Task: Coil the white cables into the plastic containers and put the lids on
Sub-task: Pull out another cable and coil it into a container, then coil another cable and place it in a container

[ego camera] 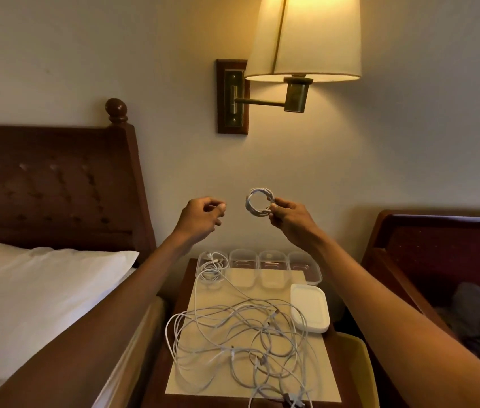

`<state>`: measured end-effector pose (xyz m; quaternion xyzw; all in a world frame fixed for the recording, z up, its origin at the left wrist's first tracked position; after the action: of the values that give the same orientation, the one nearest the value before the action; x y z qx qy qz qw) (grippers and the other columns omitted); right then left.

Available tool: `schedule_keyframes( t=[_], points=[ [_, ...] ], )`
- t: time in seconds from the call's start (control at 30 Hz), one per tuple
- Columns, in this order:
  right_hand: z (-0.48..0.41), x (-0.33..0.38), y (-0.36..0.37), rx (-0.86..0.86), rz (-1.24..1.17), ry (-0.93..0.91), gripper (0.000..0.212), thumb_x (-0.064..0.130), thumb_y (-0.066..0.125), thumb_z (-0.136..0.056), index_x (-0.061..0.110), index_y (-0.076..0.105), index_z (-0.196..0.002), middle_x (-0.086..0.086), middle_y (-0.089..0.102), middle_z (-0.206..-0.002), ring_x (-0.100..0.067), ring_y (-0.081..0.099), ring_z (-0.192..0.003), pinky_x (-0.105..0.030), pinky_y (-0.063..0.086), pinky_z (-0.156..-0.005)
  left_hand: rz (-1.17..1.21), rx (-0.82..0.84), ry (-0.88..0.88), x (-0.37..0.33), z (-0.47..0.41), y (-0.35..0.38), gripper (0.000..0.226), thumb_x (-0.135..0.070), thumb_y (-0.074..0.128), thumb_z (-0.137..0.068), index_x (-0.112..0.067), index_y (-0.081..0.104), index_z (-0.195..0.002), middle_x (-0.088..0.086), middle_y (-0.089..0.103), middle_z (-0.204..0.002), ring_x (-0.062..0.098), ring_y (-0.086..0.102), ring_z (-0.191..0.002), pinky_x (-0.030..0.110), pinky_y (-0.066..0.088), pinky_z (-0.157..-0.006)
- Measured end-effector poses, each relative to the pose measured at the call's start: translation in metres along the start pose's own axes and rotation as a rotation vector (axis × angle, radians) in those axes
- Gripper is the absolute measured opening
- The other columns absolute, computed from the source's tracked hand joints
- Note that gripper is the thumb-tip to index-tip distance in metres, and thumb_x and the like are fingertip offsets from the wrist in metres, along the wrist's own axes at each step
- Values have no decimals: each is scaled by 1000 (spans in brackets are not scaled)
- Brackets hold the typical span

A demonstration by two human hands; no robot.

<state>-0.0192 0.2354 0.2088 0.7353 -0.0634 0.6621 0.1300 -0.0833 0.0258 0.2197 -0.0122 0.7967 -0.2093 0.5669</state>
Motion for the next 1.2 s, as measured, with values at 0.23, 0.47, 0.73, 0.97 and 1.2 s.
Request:
schedule_keyframes(
  t=[0.23,0.47,0.73,0.97,1.2],
  points=[
    [-27,-94,-19,-28,282,155,25,7,42,-103,7,62,-117,-7,51,-77,-13,42,-65,-25,41,-63,-331,-61,-82,105,-12,9,15,-21,65,-93,-15,75,-102,1,73,-99,18,67,-92,34,54,-88],
    [-87,-198,-30,-120,555,321,30,14,61,-91,8,70,-63,-9,59,-62,-21,52,-62,-35,45,-61,-453,-9,-145,195,-41,47,13,-22,62,-94,-18,73,-97,-4,72,-93,13,63,-84,28,49,-73],
    [-159,-245,-1,-35,966,360,25,13,58,-92,-3,64,-109,-20,66,-111,-36,62,-103,-38,48,-79,-595,26,-101,259,-72,70,13,-24,58,-93,-23,70,-95,-2,72,-97,20,65,-89,40,57,-75],
    [-186,-272,21,194,1302,408,31,13,60,-94,-3,58,-121,-17,61,-124,-31,60,-113,-32,49,-91,-628,46,-52,284,-81,71,12,-21,59,-92,-23,71,-94,-1,72,-100,21,63,-96,41,56,-79],
    [-187,-283,22,153,1429,290,34,6,63,-90,-1,57,-122,-20,59,-126,-35,58,-114,-37,48,-94,-614,37,-38,296,-75,73,16,-22,59,-97,-17,69,-109,2,69,-108,15,62,-93,23,48,-72]
  ],
)
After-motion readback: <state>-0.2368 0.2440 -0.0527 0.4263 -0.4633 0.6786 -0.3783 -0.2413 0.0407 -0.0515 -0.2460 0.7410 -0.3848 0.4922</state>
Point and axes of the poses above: each hand's wrist, its own z-axis away from the middle knuckle, its own y-axis out of the palm, x = y × z, the point moved 6 cm from there along -z, towards the middle knuckle
